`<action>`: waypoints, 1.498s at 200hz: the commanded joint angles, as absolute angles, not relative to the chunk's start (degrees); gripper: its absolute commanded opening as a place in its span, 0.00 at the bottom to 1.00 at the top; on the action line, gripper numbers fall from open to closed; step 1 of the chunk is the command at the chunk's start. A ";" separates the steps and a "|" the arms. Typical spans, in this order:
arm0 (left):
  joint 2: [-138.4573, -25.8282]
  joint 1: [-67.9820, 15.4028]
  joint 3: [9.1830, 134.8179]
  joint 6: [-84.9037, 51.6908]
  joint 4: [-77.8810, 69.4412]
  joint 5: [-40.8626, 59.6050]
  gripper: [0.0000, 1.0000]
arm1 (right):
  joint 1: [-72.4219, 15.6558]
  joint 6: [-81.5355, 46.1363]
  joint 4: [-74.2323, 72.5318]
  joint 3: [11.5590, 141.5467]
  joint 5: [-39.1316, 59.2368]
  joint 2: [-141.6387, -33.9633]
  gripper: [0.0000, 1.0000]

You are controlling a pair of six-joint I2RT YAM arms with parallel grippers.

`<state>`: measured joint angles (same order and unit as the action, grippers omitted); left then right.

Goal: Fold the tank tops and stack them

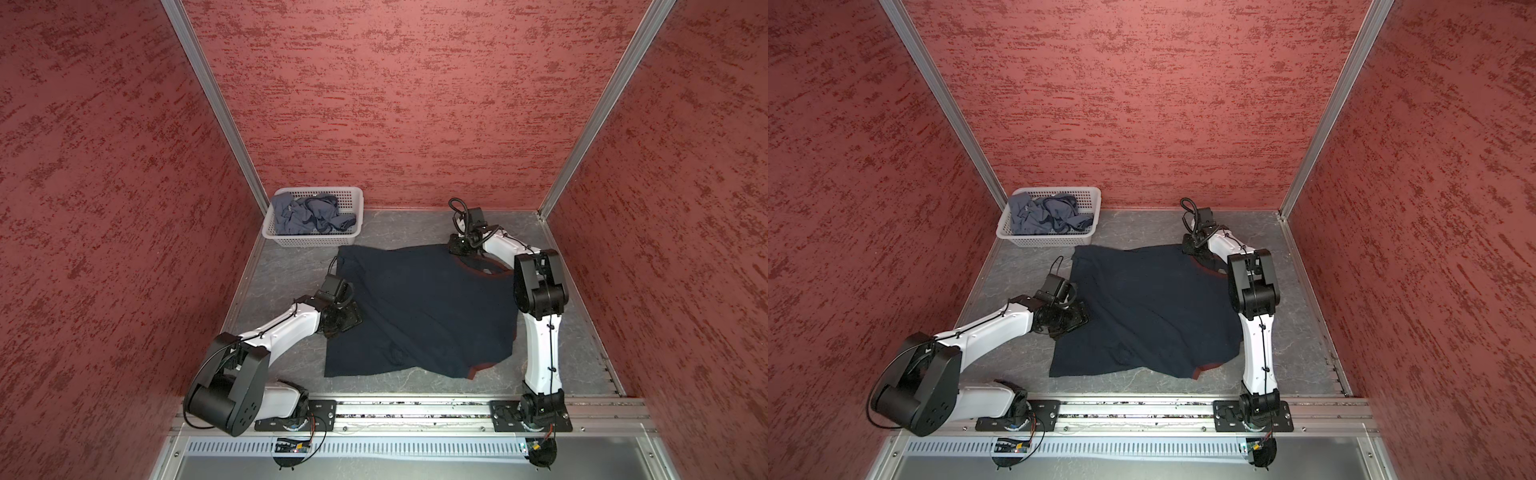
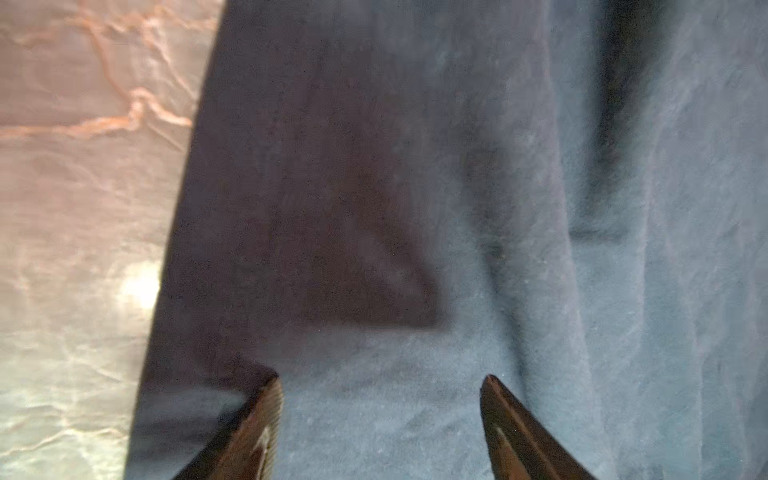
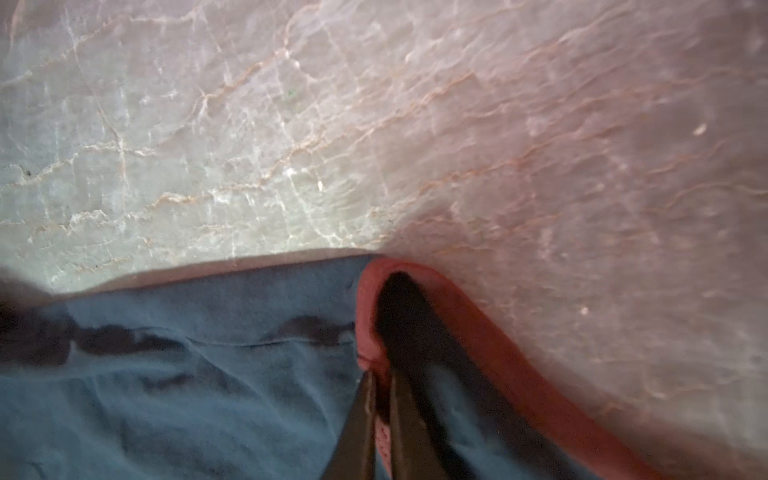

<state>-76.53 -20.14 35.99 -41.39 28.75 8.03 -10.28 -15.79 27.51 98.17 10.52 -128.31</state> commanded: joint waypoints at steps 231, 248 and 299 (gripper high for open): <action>-73.51 -18.20 30.33 -44.28 31.77 0.55 0.77 | -4.70 -13.50 43.05 120.91 -4.27 -131.68 0.61; -72.35 -17.69 29.93 -44.69 32.12 0.26 0.77 | -2.31 -15.58 41.31 115.18 -4.48 -129.44 0.61; -70.34 -16.97 29.19 -45.13 32.76 -0.04 0.77 | 1.74 -17.67 35.27 102.93 -0.70 -125.51 0.62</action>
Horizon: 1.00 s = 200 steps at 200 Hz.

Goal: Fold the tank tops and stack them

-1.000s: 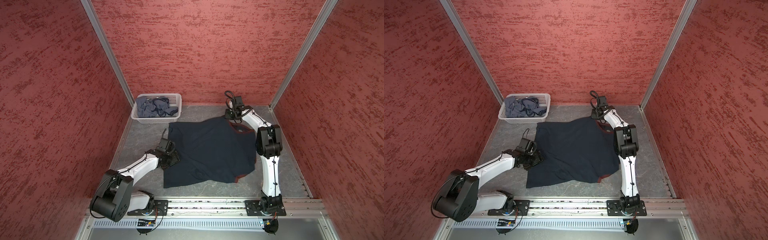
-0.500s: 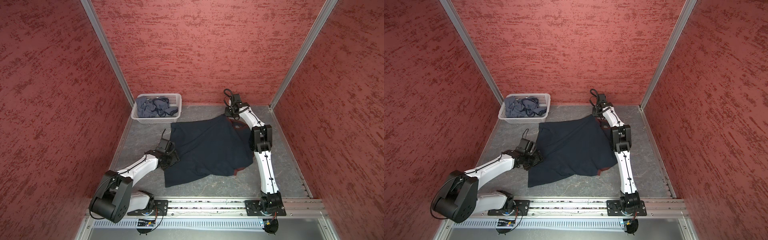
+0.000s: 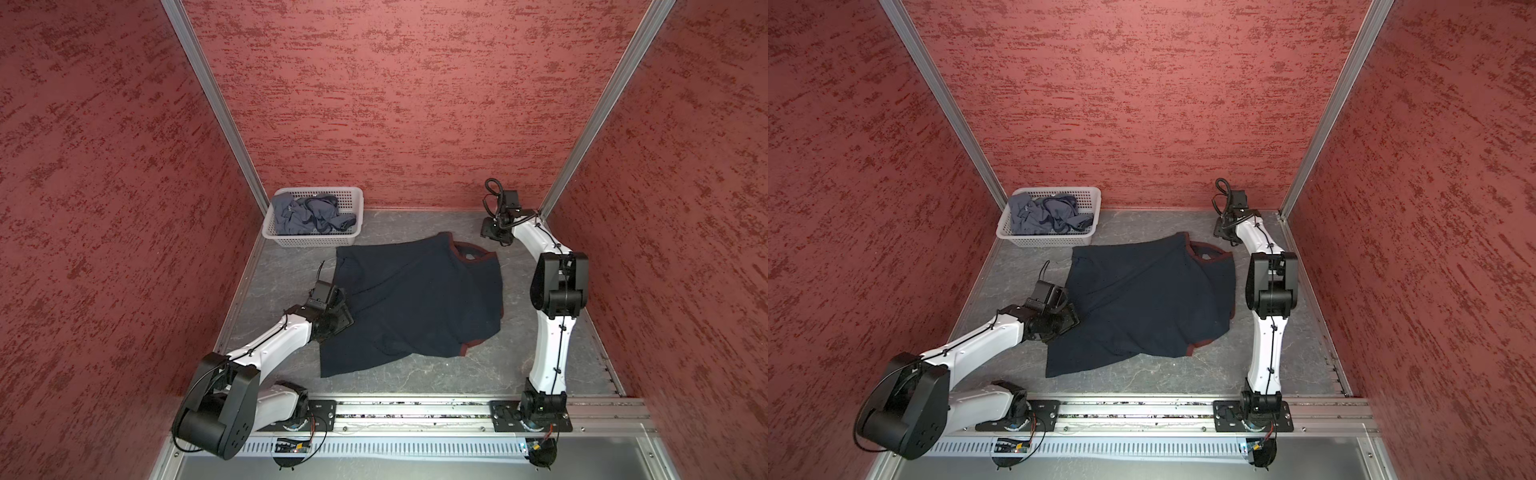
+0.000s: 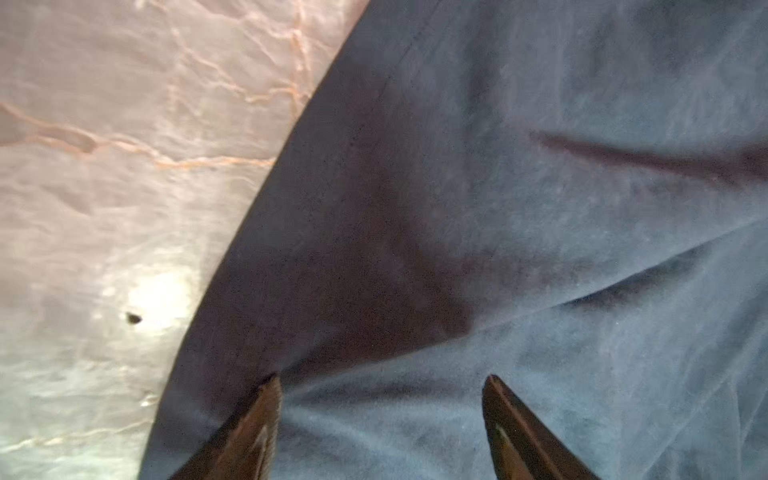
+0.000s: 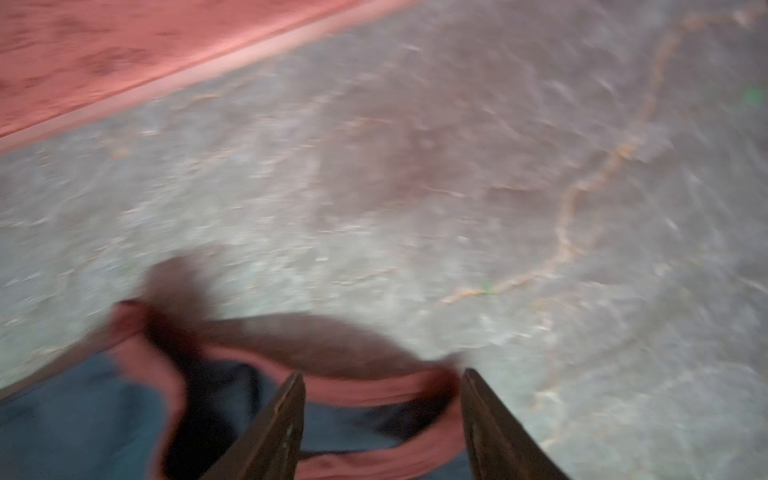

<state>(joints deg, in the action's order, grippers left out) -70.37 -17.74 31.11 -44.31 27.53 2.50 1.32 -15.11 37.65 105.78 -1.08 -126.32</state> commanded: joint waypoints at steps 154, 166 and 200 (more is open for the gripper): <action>-67.67 -14.94 29.55 -43.88 32.15 1.21 0.77 | 2.85 -19.67 31.82 92.80 -1.01 -117.04 0.11; -68.05 -15.00 30.17 -42.63 31.33 2.27 0.77 | 2.86 -18.98 31.89 93.56 -3.40 -116.85 0.08; -70.07 -15.52 33.25 -39.99 31.51 2.62 0.77 | 2.79 -17.63 34.00 98.52 -7.20 -119.37 0.00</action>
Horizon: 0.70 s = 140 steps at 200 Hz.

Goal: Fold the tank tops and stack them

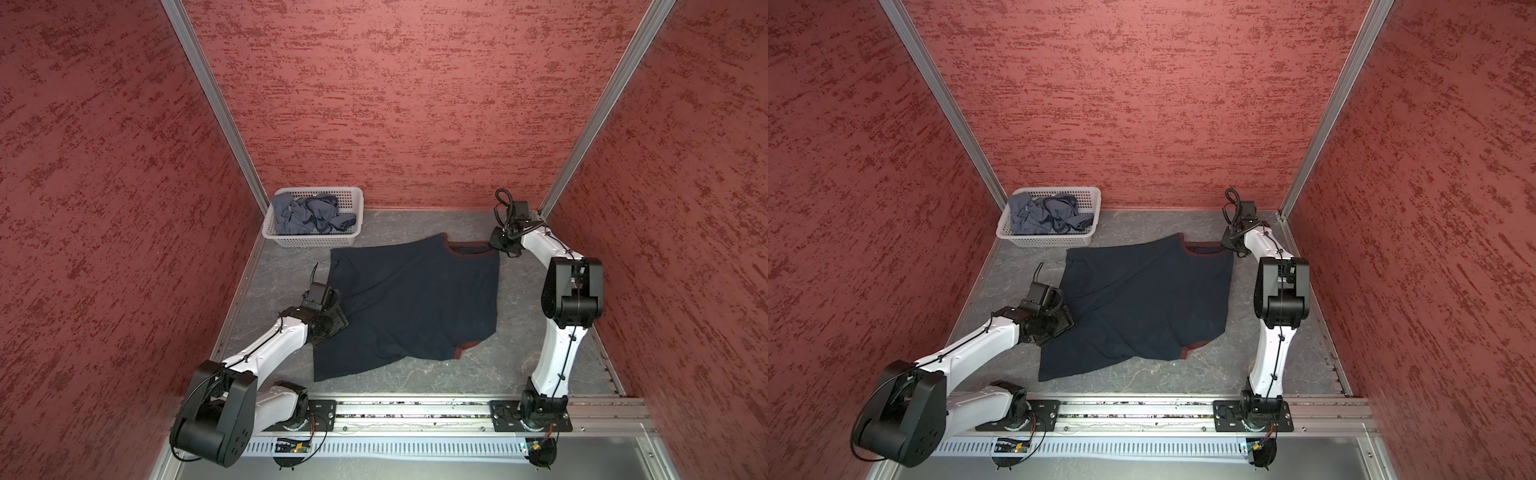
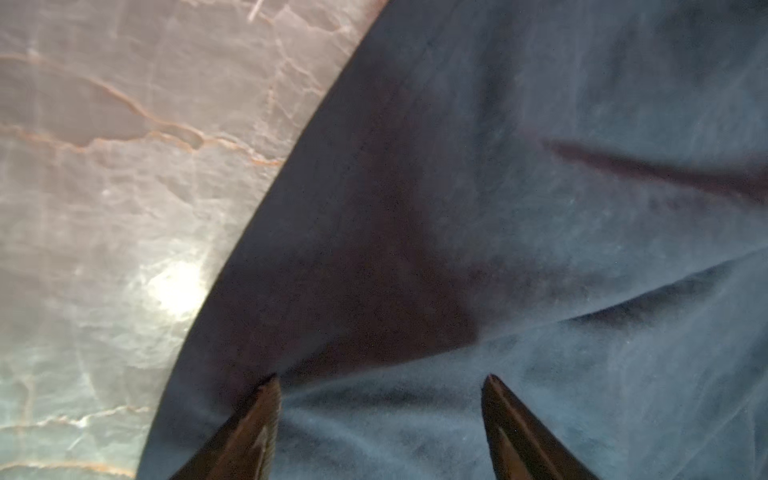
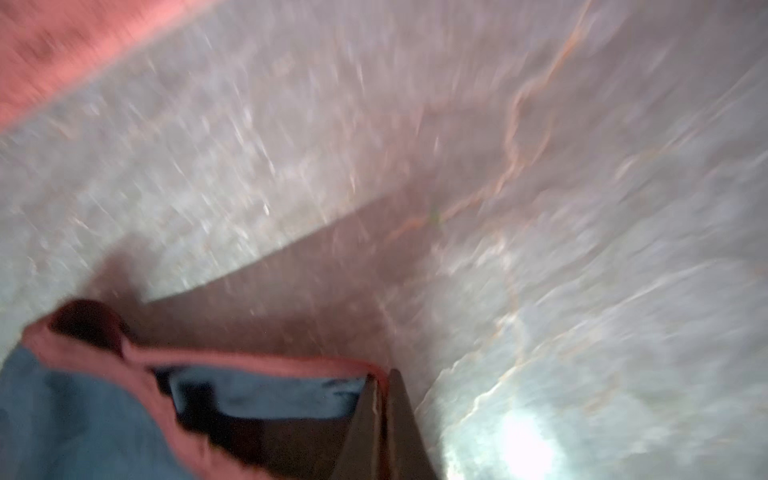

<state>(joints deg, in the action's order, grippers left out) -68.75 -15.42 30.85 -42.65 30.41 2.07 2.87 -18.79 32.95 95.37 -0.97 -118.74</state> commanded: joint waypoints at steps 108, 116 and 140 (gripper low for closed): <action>-70.04 -19.60 42.09 -38.65 42.26 -2.89 0.81 | 0.49 -15.81 41.79 107.56 -14.82 -124.18 0.62; -68.63 -19.62 42.43 -39.82 45.16 -3.33 0.83 | 0.28 -16.44 40.62 104.27 -13.66 -121.34 0.65; -65.44 -21.61 42.77 -44.31 53.97 -2.72 0.84 | -1.48 -18.96 36.98 91.72 -9.67 -110.78 0.75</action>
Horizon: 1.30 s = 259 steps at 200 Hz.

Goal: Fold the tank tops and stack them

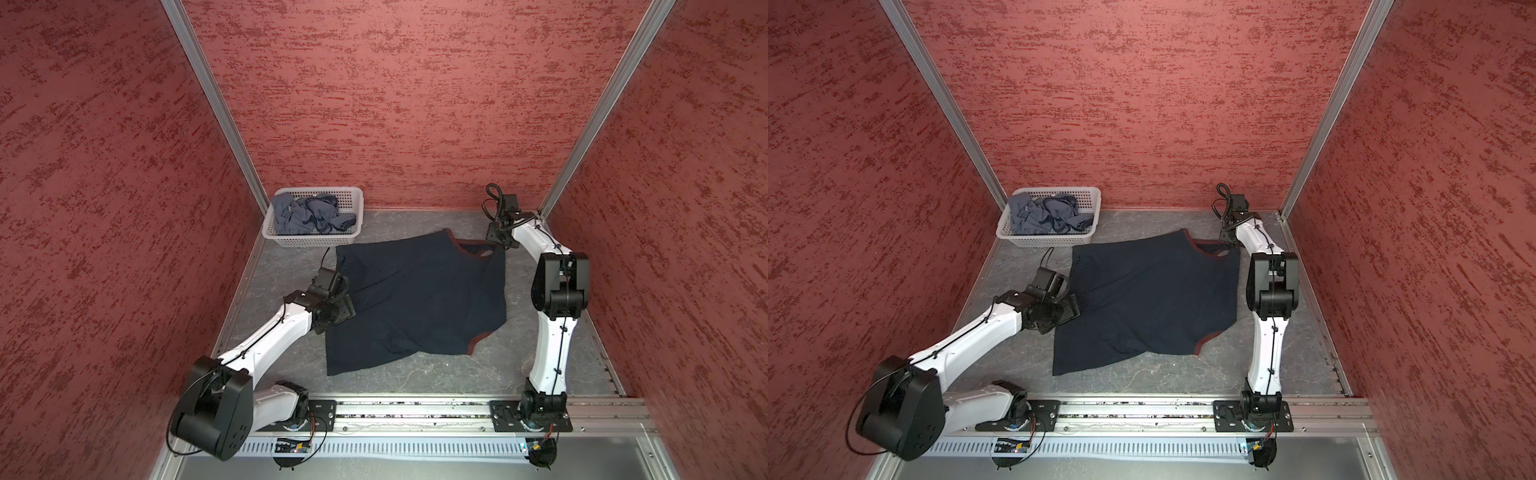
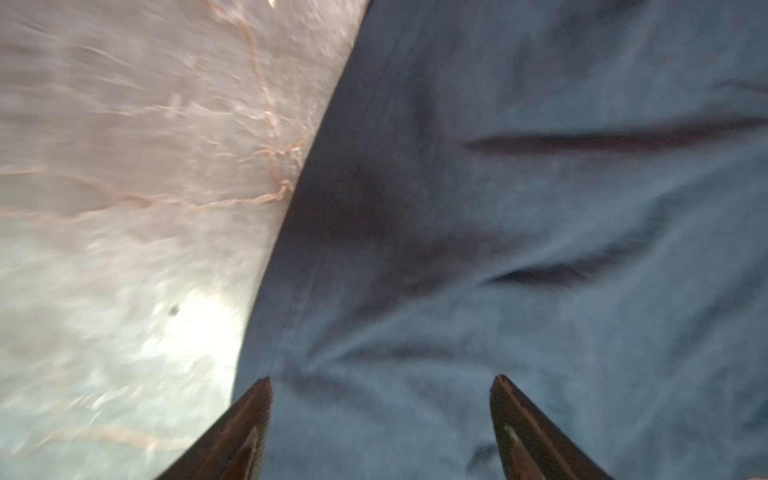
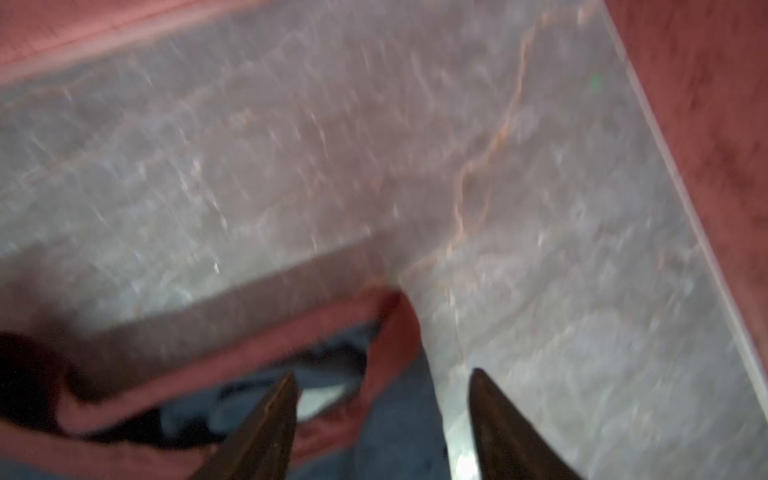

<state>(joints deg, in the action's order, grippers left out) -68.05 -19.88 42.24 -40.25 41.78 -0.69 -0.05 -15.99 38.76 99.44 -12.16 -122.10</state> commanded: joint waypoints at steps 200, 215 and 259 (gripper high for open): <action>-62.58 -33.25 29.84 -58.28 51.19 0.48 0.47 | -33.80 -50.23 38.68 34.68 3.92 -61.89 0.64; -62.75 -31.85 29.96 -56.55 50.02 0.62 0.39 | -35.23 -52.33 38.03 33.16 4.86 -60.62 0.63; -63.11 -29.93 30.98 -54.07 47.19 1.32 0.21 | -37.16 -54.88 33.36 28.08 9.29 -59.25 0.56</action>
<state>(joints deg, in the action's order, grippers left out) -62.85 -30.65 30.24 -56.53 50.37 1.26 -36.36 -50.85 37.91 30.17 5.63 -59.51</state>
